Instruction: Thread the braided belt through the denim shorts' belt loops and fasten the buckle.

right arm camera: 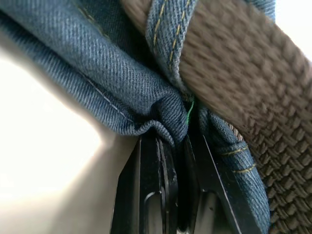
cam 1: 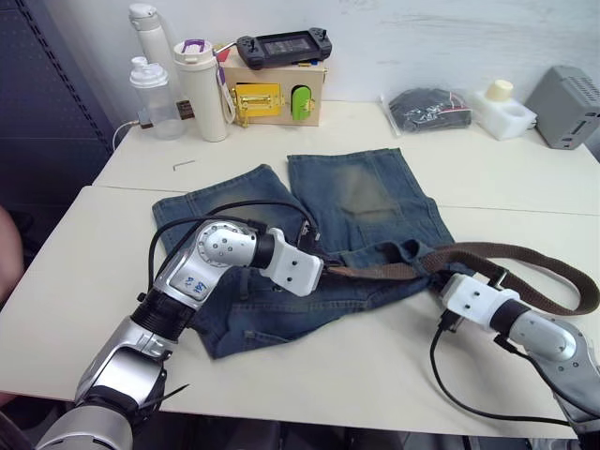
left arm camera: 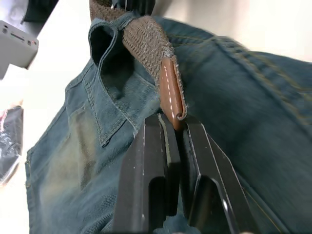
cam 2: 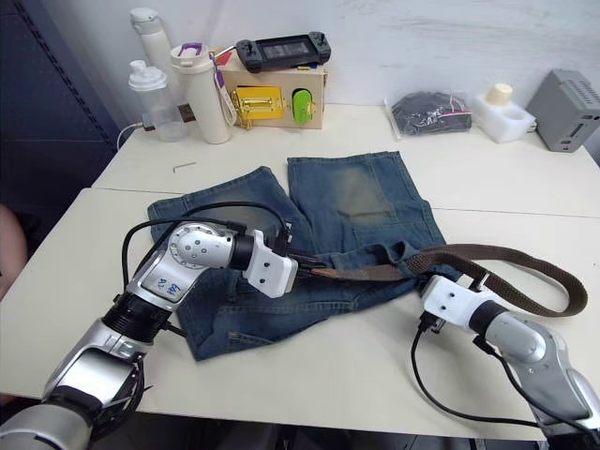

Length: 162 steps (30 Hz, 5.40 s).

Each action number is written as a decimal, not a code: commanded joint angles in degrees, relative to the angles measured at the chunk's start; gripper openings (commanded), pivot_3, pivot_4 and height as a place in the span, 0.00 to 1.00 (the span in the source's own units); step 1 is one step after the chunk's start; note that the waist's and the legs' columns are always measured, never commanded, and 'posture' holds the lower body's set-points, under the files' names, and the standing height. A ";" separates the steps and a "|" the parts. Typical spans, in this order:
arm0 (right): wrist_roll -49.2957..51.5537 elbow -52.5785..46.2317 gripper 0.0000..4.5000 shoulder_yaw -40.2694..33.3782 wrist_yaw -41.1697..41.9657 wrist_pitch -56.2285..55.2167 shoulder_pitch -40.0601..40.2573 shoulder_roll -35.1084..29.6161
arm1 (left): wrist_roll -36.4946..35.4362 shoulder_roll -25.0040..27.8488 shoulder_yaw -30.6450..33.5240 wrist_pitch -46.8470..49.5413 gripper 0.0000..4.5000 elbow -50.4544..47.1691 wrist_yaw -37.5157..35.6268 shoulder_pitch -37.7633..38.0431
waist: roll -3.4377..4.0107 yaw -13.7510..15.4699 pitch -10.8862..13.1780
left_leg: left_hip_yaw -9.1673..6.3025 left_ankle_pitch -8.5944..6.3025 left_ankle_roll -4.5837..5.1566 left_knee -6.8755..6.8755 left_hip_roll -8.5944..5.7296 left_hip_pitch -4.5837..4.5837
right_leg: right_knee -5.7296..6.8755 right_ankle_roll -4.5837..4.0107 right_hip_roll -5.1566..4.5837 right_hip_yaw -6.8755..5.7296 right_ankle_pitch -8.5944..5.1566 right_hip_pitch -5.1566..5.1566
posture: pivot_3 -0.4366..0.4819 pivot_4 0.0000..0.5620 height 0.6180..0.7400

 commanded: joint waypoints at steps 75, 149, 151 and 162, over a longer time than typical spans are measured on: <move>116.65 5.91 0.00 -19.33 -37.03 50.92 -19.77 14.60 | -40.97 0.90 16.76 38.79 0.51 -30.23 11.55 28.57 | 0.66 -4.35 0.25 | -0.43 0.15 0.06 -0.20 -0.21 -0.55 | 0.46 -0.01 -0.04 0.14 0.00 -0.68 | 0.48 0.27 0.22; 109.66 0.93 0.00 -9.09 -36.99 58.89 -17.01 21.80 | 7.40 2.95 2.98 -13.86 0.24 -3.53 17.07 13.26 | 0.72 -3.96 0.27 | -0.24 0.14 0.08 -0.16 -0.20 -0.57 | 0.36 -0.01 -0.12 0.18 0.01 -0.67 | 0.48 0.27 0.22; 109.47 0.72 0.00 -9.09 -36.79 58.94 -16.88 21.71 | 7.68 2.69 2.82 -13.88 0.05 -3.52 17.10 13.25 | 0.72 -3.95 0.27 | -0.24 0.14 0.08 -0.16 -0.20 -0.58 | 0.36 -0.01 -0.12 0.19 0.01 -0.67 | 0.48 0.27 0.22; 109.02 -6.23 0.32 -13.93 -32.55 59.38 -14.33 14.02 | 8.25 2.29 3.13 -13.46 0.00 -3.47 17.34 13.54 | 0.72 -3.77 0.27 | -0.28 0.14 0.08 -0.13 -0.22 -0.59 | 0.35 -0.01 -0.13 0.18 0.01 -0.64 | 0.48 0.27 0.22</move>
